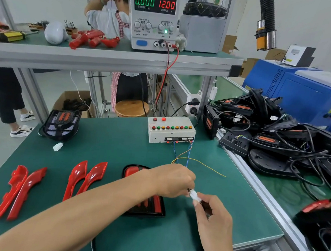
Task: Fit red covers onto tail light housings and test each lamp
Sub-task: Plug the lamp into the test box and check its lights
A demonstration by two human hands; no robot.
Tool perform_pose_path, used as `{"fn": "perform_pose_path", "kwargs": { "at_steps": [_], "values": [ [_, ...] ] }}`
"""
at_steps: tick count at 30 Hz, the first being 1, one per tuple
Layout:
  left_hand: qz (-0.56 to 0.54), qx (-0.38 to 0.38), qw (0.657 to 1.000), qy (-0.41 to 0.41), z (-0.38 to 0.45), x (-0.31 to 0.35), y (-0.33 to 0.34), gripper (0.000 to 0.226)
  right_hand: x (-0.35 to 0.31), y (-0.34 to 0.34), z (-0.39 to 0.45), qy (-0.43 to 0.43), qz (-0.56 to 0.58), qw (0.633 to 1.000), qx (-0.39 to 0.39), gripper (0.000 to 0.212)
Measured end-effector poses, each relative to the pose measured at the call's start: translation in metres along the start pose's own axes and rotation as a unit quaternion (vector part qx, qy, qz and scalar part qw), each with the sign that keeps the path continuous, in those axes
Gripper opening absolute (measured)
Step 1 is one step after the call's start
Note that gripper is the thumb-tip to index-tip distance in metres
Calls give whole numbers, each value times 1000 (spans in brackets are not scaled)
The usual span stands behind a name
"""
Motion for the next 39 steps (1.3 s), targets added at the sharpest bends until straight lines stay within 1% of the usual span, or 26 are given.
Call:
{"fn": "perform_pose_path", "kwargs": {
  "at_steps": [5, 11, 13, 16, 17, 19, 21, 22, 23, 24, 25, 26, 29, 31, 33, 36, 39],
  "values": [
    [0, 6, 1000, -11, -3, 0, 1, 23, 0, 0, 0, -9, -6, 1000, 3, 27],
    [6, -24, 998, -51, 0, 3, 8, 19, -5, 4, 1, 22, -10, 999, -21, 28],
    [-9, -9, 998, -65, -1, 4, 7, 20, -10, 1, 2, 9, 0, 1000, -12, 31],
    [-67, 58, 990, -110, -11, -2, -4, 40, -15, -4, 2, -31, -8, 999, -6, 34],
    [-83, 88, 984, -133, -17, -7, -11, 42, -16, -5, 2, -42, -18, 999, -7, 35],
    [-102, 157, 965, -185, -34, -20, -25, 33, -20, -8, -1, -76, -32, 997, 7, 36],
    [-112, 233, 931, -258, -57, -36, -36, 23, -28, -9, -4, -132, -37, 989, 48, 26],
    [-110, 264, 911, -296, -70, -45, -38, 22, -34, -7, -7, -149, -34, 987, 56, 19],
    [-105, 282, 894, -331, -81, -53, -39, 24, -40, -2, -10, -152, -24, 987, 43, 15],
    [-103, 288, 881, -361, -91, -59, -38, 25, -45, 4, -13, -141, -15, 990, 12, 11],
    [-109, 288, 869, -386, -100, -65, -35, 25, -49, 12, -16, -121, -18, 992, -32, 7],
    [-122, 289, 858, -408, -107, -69, -33, 23, -52, 21, -18, -93, -33, 992, -82, 9],
    [-155, 297, 825, -455, -117, -80, -29, 22, -63, 44, -17, 9, -86, 974, -209, 37],
    [-156, 303, 814, -470, -115, -87, -28, 23, -69, 55, -11, 65, -111, 955, -268, 44],
    [-159, 301, 807, -482, -111, -94, -27, 25, -72, 61, -6, 121, -111, 934, -318, 42],
    [-151, 273, 803, -508, -108, -103, -19, 30, -75, 69, -5, 224, -28, 895, -384, 32],
    [-150, 253, 800, -523, -109, -108, -8, 36, -79, 72, -9, 245, 19, 877, -413, 30]
  ]
}}
Point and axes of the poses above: each hand's wrist, its own z-axis towards the middle knuckle, its own y-axis out of the palm, x = y × z, the point moved 3 cm from there along z, towards the middle knuckle, and after that the axes turned 12 degrees about x, right-handed, at the moved point
